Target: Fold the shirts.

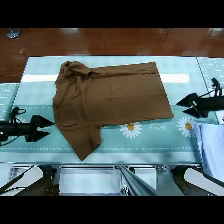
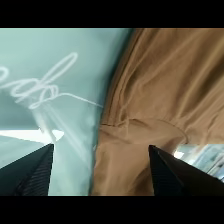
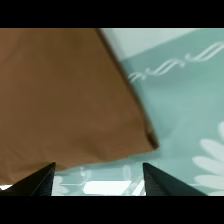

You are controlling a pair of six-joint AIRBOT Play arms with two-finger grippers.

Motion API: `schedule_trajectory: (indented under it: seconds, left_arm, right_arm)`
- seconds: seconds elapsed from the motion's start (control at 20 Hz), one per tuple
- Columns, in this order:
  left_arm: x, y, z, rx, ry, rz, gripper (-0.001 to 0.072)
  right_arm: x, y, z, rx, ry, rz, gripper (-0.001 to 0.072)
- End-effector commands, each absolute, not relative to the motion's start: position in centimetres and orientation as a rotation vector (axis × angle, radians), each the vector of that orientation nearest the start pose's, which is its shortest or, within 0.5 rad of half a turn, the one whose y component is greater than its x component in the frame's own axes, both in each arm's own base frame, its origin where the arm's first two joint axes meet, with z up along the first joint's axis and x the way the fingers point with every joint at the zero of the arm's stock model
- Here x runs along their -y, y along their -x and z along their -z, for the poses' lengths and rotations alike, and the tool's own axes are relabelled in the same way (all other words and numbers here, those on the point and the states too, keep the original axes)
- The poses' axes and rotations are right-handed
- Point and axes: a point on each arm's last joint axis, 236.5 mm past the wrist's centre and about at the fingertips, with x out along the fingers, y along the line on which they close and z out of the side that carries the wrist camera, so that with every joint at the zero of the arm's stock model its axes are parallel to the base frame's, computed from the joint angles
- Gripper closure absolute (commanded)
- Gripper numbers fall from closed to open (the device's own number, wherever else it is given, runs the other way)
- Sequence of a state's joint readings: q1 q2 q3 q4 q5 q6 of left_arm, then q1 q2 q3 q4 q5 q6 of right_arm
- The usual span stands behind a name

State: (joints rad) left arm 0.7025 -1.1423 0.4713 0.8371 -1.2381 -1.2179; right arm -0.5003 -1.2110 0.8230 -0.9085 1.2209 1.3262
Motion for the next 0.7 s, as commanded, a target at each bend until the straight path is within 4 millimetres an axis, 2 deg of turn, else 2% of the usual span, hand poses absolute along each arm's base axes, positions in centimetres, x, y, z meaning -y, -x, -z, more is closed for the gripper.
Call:
schedule_trajectory:
  seconds: [0.0, 0.1, 0.25, 0.3, 0.35, 0.4, 0.45, 0.55, 0.65]
  left_arm:
    - [1.6, -24.5, 9.8, -1.220, 1.183, 0.043, 0.0007]
    - [2.5, -25.6, 10.0, -1.173, 1.158, 0.066, 0.0008]
    - [5.1, -25.5, 10.7, -1.234, 1.070, 0.127, 0.0011]
    - [5.8, -25.5, 10.7, -1.252, 1.053, 0.150, 0.0066]
    - [6.2, -25.5, 10.5, -1.262, 1.045, 0.172, 0.0410]
    - [6.3, -25.8, 10.1, -1.256, 1.035, 0.197, 0.0669]
    - [6.3, -26.2, 9.5, -1.248, 1.023, 0.223, 0.0677]
    - [6.3, -27.0, 8.2, -1.234, 1.011, 0.261, 0.0677]
    - [6.0, -27.8, 7.4, -1.215, 0.997, 0.274, 0.0677]
  right_arm:
    - [-0.7, -30.3, 3.4, -1.233, -0.875, -0.130, 0.0096]
    - [-1.2, -30.0, 3.1, -1.247, -0.876, -0.150, 0.0096]
    - [-1.3, -30.1, 3.0, -1.241, -0.893, -0.145, 0.0095]
    - [-0.6, -30.3, 3.0, -1.231, -0.895, -0.125, 0.0096]
    - [0.6, -30.6, 2.7, -1.213, -0.891, -0.096, 0.0096]
    - [2.1, -30.6, 2.6, -1.200, -0.887, -0.056, 0.0096]
    - [3.5, -30.2, 2.8, -1.204, -0.892, -0.006, 0.0095]
    - [5.8, -28.0, 4.3, -1.269, -0.894, 0.110, 0.0096]
    - [6.0, -26.3, 6.0, -1.338, -0.866, 0.166, 0.0095]
